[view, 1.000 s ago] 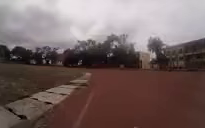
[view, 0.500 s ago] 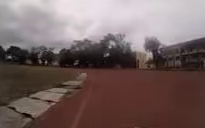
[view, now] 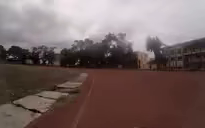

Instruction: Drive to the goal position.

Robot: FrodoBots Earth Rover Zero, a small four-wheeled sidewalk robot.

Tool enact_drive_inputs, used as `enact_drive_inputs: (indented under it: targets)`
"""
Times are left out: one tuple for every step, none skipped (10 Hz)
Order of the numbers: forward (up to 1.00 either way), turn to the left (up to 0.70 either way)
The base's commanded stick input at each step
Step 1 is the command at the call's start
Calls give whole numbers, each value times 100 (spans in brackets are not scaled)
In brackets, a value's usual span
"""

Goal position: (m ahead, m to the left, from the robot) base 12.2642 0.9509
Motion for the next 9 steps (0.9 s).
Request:
enact_drive_inputs:
  targets:
    - [100, -10]
    - [100, -38]
    - [100, 0]
    - [100, 0]
    - [100, 0]
    - [100, 0]
    - [100, 0]
    - [100, 0]
    - [100, 0]
